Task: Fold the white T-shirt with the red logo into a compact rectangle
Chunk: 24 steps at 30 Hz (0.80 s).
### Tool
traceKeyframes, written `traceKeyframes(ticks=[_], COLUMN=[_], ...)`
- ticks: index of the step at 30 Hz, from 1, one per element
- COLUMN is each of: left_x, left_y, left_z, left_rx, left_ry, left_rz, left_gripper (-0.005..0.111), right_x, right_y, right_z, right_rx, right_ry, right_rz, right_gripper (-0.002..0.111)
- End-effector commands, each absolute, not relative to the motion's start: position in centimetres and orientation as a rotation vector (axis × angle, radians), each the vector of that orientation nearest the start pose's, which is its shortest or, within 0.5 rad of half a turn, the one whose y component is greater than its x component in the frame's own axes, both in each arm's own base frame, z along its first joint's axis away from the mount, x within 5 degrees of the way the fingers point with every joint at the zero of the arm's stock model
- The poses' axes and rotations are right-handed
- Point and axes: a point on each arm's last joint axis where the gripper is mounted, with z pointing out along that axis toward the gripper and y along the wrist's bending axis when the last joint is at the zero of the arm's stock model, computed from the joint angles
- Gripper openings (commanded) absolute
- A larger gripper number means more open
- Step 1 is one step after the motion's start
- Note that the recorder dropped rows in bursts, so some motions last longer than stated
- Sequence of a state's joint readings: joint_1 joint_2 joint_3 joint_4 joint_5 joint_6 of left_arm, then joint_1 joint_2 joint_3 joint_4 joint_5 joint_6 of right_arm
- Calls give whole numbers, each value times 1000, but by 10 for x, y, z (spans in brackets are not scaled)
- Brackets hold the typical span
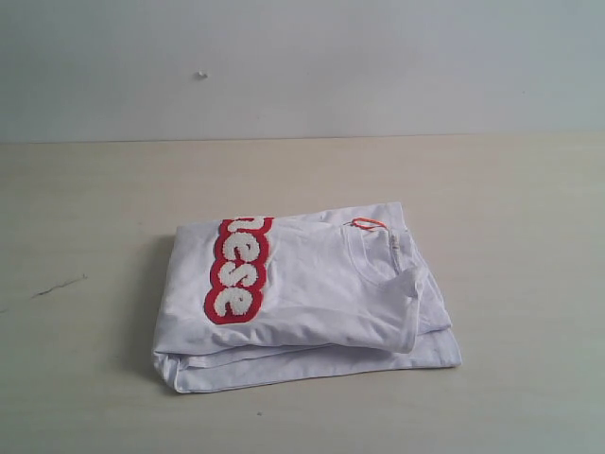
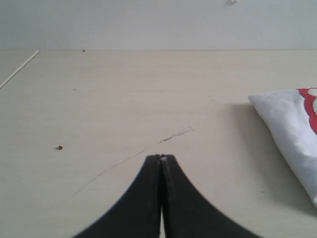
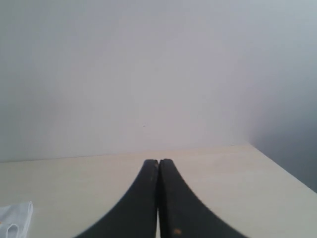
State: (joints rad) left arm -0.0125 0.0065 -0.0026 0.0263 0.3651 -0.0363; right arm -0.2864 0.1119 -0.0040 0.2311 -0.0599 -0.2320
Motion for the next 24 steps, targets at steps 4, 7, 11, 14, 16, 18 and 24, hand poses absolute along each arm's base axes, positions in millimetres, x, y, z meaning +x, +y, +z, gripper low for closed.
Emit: traceKeyframes(ticks=[4, 7, 11, 14, 16, 18, 24], left_x=[53, 53, 53, 53, 53, 53, 53], left_y=[1, 1, 1, 1, 1, 1, 1], left_z=[181, 181, 181, 181, 181, 181, 181], left_rx=[-3, -3, -3, -3, -3, -3, -3], left_ry=[1840, 1840, 1840, 1840, 1840, 1840, 1840], left_rz=[0, 0, 0, 0, 0, 0, 0], left_gripper=[0, 0, 0, 0, 0, 0, 0], right_x=[62, 62, 60, 60, 59, 58, 53], right_y=[-19, -18, -17, -16, -16, -16, -14], right_z=[203, 195, 186, 184, 184, 184, 186], right_rx=[247, 256, 279, 297, 298, 311, 315], right_ry=[1613, 1704, 1800, 1823, 1818, 1811, 1762], right_rz=[-214, -201, -176, -160, -158, -148, -138], right_gripper=[0, 0, 0, 0, 0, 0, 0])
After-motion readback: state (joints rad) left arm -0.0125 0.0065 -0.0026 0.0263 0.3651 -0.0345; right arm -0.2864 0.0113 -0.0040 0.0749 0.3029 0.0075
